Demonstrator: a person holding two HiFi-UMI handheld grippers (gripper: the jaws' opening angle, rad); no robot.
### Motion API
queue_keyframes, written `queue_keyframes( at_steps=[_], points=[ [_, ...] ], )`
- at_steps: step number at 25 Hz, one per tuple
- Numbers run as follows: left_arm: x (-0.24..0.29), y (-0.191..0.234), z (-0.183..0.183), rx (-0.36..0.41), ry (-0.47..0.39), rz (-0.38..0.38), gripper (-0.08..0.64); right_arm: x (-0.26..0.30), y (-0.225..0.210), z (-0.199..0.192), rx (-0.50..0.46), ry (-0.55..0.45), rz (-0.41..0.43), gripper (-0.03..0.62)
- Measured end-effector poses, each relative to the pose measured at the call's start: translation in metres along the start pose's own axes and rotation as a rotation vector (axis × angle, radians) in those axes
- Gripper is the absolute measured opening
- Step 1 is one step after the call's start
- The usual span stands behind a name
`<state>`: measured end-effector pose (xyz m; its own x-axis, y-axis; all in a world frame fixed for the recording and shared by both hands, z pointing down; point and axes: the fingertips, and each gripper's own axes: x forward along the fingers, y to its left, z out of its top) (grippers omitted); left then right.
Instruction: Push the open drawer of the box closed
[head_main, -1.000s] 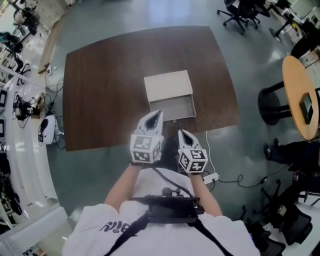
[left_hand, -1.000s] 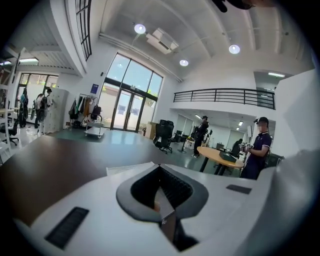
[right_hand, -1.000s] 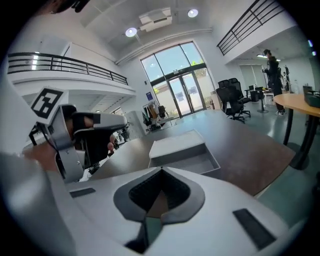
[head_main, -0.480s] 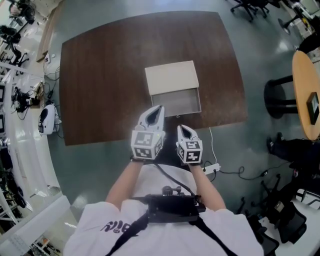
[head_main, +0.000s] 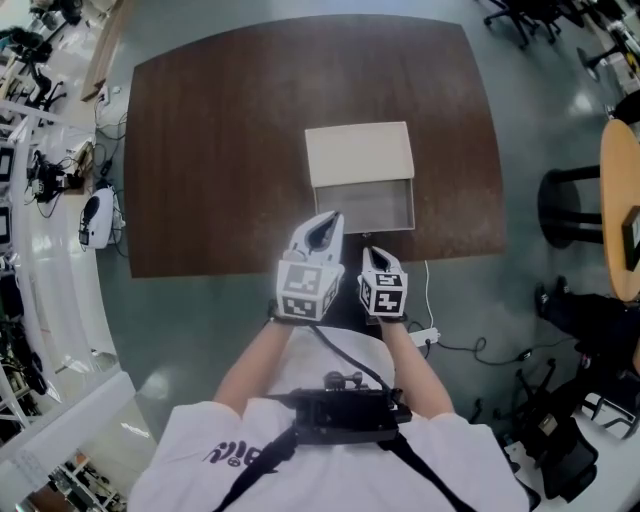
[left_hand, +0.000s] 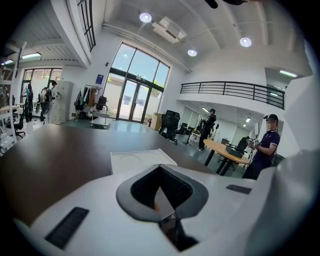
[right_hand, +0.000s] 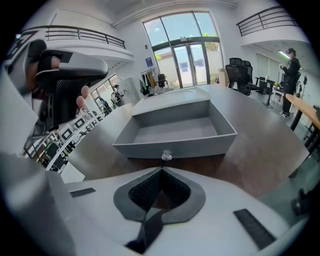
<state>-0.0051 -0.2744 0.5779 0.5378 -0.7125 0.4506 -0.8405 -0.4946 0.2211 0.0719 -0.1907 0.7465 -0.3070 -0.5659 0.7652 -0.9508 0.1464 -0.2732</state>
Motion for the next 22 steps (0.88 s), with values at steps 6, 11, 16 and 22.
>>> queue_keyframes(
  at_steps=[6,11,16,22],
  points=[
    [0.006,0.005,0.006,-0.012,-0.009,0.015,0.012,0.011,-0.005,0.001,-0.011,0.033,-0.001,-0.006],
    [0.009,0.007,0.005,-0.036,-0.003,0.032,0.012,0.014,-0.010,0.005,-0.026,0.051,-0.014,0.052],
    [0.011,0.014,0.003,-0.059,0.003,0.046,0.012,0.022,-0.011,0.006,-0.019,0.089,-0.012,0.072],
    [0.013,0.023,0.005,-0.083,0.001,0.069,0.012,0.027,-0.011,0.015,-0.034,0.112,-0.037,0.072]
  ],
)
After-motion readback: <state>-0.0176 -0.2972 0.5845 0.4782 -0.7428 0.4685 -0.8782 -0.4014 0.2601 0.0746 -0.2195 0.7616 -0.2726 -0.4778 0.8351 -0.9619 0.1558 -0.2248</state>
